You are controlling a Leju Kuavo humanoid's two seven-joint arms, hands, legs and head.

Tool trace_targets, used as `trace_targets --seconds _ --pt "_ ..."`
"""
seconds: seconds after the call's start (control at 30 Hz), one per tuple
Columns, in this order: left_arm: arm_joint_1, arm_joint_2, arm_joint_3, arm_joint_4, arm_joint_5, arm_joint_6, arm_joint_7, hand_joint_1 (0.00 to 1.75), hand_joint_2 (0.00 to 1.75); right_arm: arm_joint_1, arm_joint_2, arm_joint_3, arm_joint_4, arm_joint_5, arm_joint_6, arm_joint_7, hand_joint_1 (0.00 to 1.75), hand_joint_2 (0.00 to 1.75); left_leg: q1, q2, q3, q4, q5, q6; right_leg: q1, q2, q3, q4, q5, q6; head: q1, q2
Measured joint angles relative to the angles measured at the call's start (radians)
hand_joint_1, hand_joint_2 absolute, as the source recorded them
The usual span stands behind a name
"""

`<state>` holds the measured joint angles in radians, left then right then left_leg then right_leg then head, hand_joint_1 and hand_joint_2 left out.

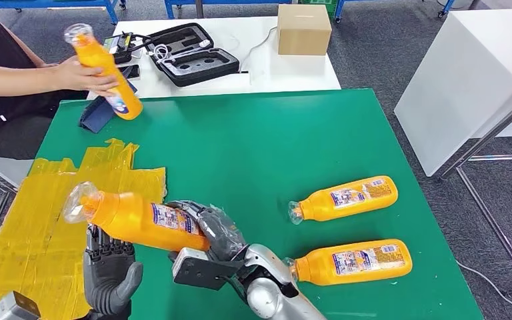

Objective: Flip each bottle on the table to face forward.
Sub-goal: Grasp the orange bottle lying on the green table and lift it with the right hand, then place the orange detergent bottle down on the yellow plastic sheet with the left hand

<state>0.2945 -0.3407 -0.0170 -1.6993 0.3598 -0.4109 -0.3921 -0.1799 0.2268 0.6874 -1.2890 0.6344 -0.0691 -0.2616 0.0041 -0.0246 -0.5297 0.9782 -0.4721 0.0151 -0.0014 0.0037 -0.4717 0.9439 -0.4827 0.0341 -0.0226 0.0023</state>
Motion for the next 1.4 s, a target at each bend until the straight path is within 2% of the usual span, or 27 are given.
trace_targets --seconds 0.2,0.5,0.63,1.0,1.03,1.13,1.17,1.27,1.4 --pt "0.004 0.011 0.008 0.026 0.023 0.006 -0.008 0.0 1.75 -0.006 0.026 0.083 0.064 0.054 0.003 -0.015 1.75 1.75 0.0 0.001 -0.001 0.0 0.0 0.0 0.0 0.0 -0.001 0.0 0.0 0.0 0.0 0.0" --pt "0.018 0.019 0.06 0.059 -0.006 0.019 -0.01 0.0 1.75 -0.094 0.029 0.218 0.187 0.03 0.011 -0.076 1.75 1.75 0.0 0.002 -0.001 0.0 0.0 0.0 0.0 0.001 -0.002 0.0 0.0 0.0 0.0 0.0" --pt "0.021 0.019 0.064 0.064 -0.05 0.05 -0.017 1.75 1.75 -0.108 0.03 0.234 0.21 0.027 0.012 -0.076 1.75 1.75 0.0 0.002 -0.001 0.0 0.0 0.0 0.0 0.001 -0.002 0.0 0.0 0.0 0.0 0.0" --pt "0.021 0.019 0.074 0.072 -0.072 0.053 -0.043 1.75 1.75 -0.117 0.035 0.242 0.24 0.031 0.006 -0.068 1.75 1.75 0.0 0.003 -0.001 0.0 0.0 0.0 0.0 0.002 -0.003 0.0 0.0 0.0 0.0 0.0" --pt "0.021 0.019 0.075 0.072 -0.072 0.052 -0.044 1.75 1.75 -0.116 0.035 0.241 0.241 0.032 0.003 -0.066 1.47 1.75 0.0 0.003 -0.001 0.0 0.0 0.0 0.0 0.002 -0.003 0.0 0.0 0.0 0.0 0.0" --pt "0.021 0.018 0.078 0.067 -0.083 0.052 -0.047 1.75 1.75 -0.095 0.038 0.238 0.232 0.049 -0.031 -0.034 0.16 1.75 0.0 0.002 -0.001 0.0 0.0 0.0 0.0 0.002 -0.003 0.0 0.0 0.0 0.0 0.0" --pt "0.02 0.017 0.079 0.062 -0.095 0.054 -0.049 1.75 1.75 -0.085 0.037 0.236 0.223 0.06 -0.046 -0.016 0.0 1.75 0.0 0.002 -0.001 0.0 0.0 0.0 0.0 0.002 -0.003 0.0 0.0 0.0 0.0 0.0" --pt "0.02 0.011 0.082 0.039 -0.134 0.062 -0.053 1.75 1.75 -0.063 0.027 0.23 0.187 0.079 -0.07 0.026 0.0 1.75 0.0 0.003 -0.002 0.0 0.0 0.0 0.0 0.002 -0.003 0.0 0.0 0.0 0.0 0.0" --pt "0.02 0.006 0.082 0.019 -0.154 0.068 -0.055 1.75 1.75 -0.053 0.02 0.224 0.154 0.079 -0.072 0.037 0.0 0.0 0.0 0.003 -0.002 0.0 0.0 0.0 0.0 0.002 -0.003 0.0 0.0 0.0 0.0 0.0"
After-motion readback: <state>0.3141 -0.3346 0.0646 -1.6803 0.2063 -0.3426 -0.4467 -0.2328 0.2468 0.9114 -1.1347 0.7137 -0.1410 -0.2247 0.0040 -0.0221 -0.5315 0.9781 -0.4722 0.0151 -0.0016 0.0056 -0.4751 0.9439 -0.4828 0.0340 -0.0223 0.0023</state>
